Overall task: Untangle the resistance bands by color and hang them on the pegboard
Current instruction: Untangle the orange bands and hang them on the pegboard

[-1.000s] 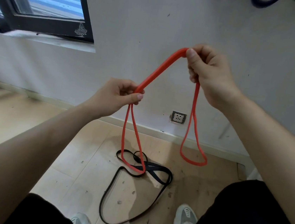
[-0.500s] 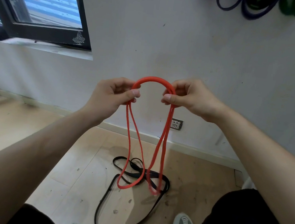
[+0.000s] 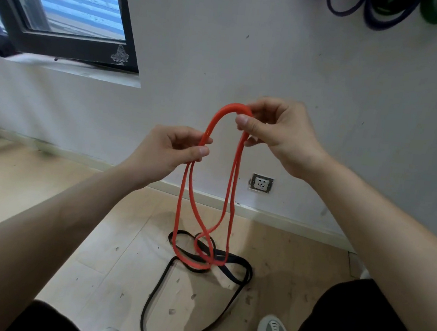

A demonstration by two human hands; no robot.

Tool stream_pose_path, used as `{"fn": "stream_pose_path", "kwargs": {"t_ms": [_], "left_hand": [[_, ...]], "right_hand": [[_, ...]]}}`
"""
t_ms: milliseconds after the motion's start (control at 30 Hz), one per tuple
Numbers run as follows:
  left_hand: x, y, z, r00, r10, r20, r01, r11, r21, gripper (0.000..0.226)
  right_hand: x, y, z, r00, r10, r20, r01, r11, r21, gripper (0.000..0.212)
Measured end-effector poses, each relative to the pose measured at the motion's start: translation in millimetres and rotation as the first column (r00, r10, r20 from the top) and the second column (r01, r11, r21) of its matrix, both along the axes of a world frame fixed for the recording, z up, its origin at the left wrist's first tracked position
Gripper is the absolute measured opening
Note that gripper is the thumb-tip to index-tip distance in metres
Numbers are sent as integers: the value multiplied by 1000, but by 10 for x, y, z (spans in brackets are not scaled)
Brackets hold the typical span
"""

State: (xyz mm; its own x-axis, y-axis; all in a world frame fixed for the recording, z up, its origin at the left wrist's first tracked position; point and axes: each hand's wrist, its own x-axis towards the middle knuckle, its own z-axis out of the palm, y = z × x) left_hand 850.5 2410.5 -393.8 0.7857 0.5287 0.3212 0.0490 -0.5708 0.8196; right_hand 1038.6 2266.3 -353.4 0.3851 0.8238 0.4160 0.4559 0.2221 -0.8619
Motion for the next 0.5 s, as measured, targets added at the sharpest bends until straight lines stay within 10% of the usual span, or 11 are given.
{"fn": "stream_pose_path", "kwargs": {"t_ms": [500], "left_hand": [[152, -144, -72, 1000, -22, 17, 23, 997, -69, 21]], "right_hand": [[21, -71, 22, 996, -86, 16, 85, 996, 37, 9]]}}
